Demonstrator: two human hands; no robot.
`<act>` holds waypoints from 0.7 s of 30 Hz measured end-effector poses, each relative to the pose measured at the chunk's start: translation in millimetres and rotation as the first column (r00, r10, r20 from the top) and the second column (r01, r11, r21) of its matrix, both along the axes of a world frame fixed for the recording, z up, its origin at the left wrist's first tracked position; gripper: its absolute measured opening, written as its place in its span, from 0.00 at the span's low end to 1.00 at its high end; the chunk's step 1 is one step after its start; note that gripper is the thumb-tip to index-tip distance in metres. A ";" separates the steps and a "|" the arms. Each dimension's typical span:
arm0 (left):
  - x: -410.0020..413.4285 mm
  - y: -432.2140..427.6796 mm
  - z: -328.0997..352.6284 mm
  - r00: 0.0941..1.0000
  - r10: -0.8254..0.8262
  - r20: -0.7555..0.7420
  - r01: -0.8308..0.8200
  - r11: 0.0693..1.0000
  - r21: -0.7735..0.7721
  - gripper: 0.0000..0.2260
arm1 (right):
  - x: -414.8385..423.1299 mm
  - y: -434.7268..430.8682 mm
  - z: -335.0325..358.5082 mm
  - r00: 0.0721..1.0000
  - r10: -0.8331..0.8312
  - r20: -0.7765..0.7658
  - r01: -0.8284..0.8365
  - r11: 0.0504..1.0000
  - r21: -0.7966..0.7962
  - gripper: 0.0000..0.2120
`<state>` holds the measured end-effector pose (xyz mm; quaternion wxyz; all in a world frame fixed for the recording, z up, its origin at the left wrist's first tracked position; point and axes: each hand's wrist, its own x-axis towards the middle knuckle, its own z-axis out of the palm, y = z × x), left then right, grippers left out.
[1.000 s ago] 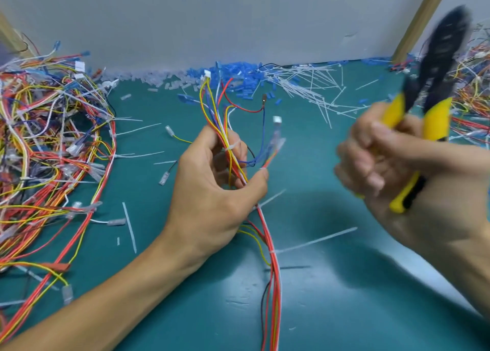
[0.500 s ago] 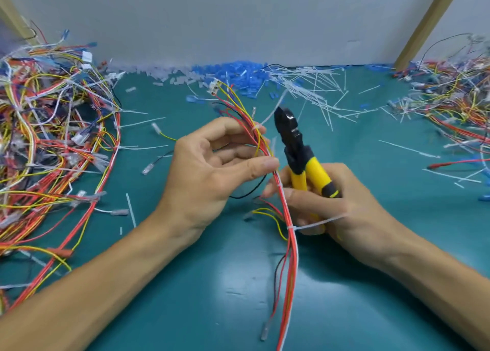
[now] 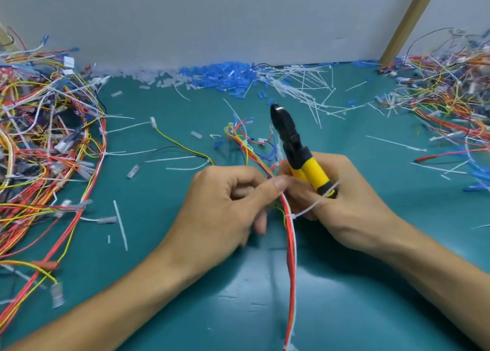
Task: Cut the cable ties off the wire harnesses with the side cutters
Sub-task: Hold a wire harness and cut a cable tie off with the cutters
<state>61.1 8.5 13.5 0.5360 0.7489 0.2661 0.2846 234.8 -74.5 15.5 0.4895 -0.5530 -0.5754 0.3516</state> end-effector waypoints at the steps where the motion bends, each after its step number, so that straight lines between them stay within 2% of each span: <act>1: 0.8 0.4 0.2 1.000 -0.007 0.027 0.010 0.995 -0.098 0.15 | -0.4 -0.1 -1.0 0.997 0.002 0.075 -0.002 1.000 0.006 0.09; 3: 1.4 2.7 0.1 0.999 -0.017 0.052 0.028 0.973 -0.230 0.13 | -0.9 0.9 -3.0 0.983 0.000 0.184 0.002 1.000 -0.007 0.10; 6: 0.6 4.1 1.3 0.999 -0.028 0.038 0.038 0.953 -0.301 0.11 | 1.5 1.0 -1.5 0.990 0.020 0.139 -0.009 0.997 -0.080 0.10; 9: 1.5 4.4 1.2 1.000 0.024 0.013 -0.020 0.965 -0.263 0.10 | 4.6 -0.5 2.9 0.999 0.034 0.021 -0.031 0.991 -0.127 0.07; 14: 3.5 -0.5 -4.3 0.992 0.121 0.017 -0.117 0.982 -0.147 0.12 | 0.8 1.9 -0.3 1.000 -0.001 0.001 0.001 0.995 -0.101 0.09; 18: 5.9 -3.5 -6.0 0.977 0.206 0.054 -0.196 0.968 -0.154 0.10 | -4.8 1.6 -2.6 1.000 -0.014 0.004 0.015 0.999 -0.043 0.09; 21: 6.1 -1.8 -4.9 0.971 0.221 0.089 -0.204 0.964 -0.170 0.10 | -7.5 4.4 -3.9 0.995 -0.059 -0.080 0.056 0.998 -0.036 0.08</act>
